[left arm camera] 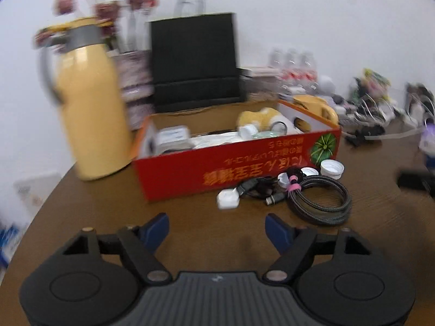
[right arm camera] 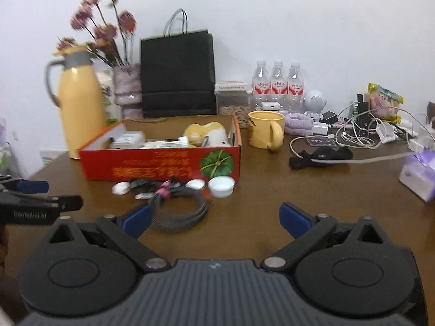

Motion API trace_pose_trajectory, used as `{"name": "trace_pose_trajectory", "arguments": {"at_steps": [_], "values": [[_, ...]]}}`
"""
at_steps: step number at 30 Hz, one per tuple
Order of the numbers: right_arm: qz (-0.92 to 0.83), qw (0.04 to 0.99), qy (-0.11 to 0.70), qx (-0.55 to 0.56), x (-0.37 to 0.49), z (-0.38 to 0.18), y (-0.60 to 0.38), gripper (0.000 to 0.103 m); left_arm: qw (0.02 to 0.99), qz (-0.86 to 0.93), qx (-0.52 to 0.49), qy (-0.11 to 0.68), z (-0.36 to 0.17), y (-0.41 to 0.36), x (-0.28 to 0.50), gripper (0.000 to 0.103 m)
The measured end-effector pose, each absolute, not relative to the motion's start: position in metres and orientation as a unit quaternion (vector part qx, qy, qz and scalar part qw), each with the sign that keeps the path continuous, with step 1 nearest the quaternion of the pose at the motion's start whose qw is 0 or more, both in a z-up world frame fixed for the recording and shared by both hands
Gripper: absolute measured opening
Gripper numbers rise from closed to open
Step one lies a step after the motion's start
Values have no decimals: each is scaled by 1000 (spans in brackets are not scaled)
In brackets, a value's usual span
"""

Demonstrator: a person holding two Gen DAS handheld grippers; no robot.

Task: Organize objects
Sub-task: 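Withdraw both tools from the box back over the table, then grasp a white bottle cap with the left tool while the right grasps another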

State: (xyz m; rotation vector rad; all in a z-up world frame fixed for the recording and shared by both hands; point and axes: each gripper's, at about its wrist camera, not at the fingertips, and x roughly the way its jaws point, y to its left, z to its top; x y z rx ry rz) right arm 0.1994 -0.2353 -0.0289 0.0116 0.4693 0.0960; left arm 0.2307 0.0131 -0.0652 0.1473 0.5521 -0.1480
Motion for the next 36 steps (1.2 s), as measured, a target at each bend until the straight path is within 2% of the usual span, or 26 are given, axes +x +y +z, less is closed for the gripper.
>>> {"name": "trace_pose_trajectory", "arguments": {"at_steps": [3, 7, 10, 11, 12, 13, 24, 29, 36], "values": [[47, 963, 266, 16, 256, -41, -237, 73, 949, -94, 70, 294, -77, 13, 267, 75], [41, 951, 306, 10, 307, -62, -233, 67, 943, -97, 63, 313, -89, 13, 298, 69], [47, 948, 314, 20, 324, -73, -229, 59, 937, -105, 55, 329, -96, 14, 309, 44], [48, 947, 318, 22, 329, -77, -228, 49, 937, -112, 49, 328, -97, 15, 310, 40], [50, 947, 317, 26, 331, -79, -227, 40, 936, -115, 52, 328, -97, 14, 310, 29], [50, 946, 319, 27, 333, -81, -226, 41, 936, -115, 58, 327, -97, 13, 310, 24], [44, 955, 293, 29, 314, -65, -231, 41, 935, -103, 60, 335, -84, 10, 293, 23], [64, 964, 258, 8, 263, -37, -225, 41, 929, -101, 25, 355, -61, 13, 257, 23], [106, 966, 237, -13, 184, -12, -218, 41, 936, -111, 7, 334, -32, 7, 192, 23]]}}
